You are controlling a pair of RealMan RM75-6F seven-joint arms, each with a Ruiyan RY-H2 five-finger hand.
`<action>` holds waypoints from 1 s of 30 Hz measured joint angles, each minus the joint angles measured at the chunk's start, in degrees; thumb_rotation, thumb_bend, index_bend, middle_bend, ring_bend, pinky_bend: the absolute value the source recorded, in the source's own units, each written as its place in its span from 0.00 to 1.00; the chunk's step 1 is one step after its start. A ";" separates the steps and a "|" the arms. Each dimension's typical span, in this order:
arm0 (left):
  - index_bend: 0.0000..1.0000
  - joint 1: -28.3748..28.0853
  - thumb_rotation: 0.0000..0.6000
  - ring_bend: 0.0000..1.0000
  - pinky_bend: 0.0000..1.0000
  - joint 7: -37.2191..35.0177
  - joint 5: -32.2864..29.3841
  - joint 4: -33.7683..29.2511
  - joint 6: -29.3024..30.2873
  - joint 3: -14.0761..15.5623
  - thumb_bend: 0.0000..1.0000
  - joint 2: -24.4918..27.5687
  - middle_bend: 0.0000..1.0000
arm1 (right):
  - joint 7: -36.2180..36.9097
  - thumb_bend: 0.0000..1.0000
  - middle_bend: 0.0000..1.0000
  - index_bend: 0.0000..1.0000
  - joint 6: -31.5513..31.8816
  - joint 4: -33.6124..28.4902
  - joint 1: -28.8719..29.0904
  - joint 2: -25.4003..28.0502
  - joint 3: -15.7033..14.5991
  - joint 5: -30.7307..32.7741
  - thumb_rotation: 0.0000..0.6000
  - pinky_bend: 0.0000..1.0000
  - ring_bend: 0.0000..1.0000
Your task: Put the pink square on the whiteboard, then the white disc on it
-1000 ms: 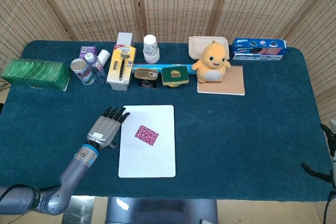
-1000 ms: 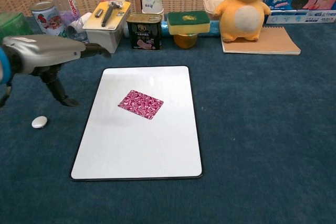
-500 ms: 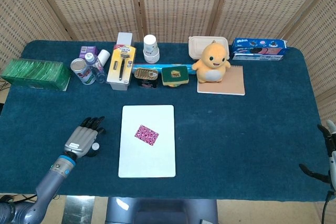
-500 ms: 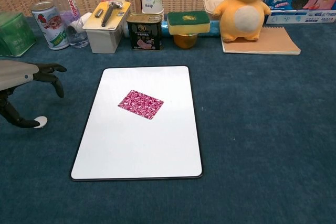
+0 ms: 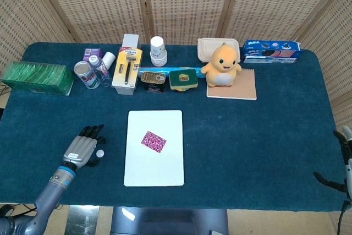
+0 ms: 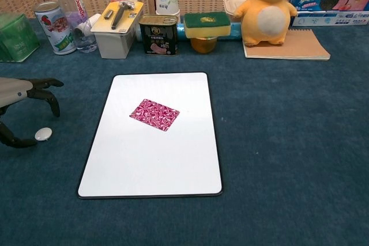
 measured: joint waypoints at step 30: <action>0.49 3.73 1.00 0.00 0.03 3.08 0.56 3.45 -0.54 -3.32 0.27 -3.17 0.00 | -1.21 0.02 0.00 0.07 -0.39 0.00 0.24 -0.45 -0.11 0.33 1.00 0.00 0.00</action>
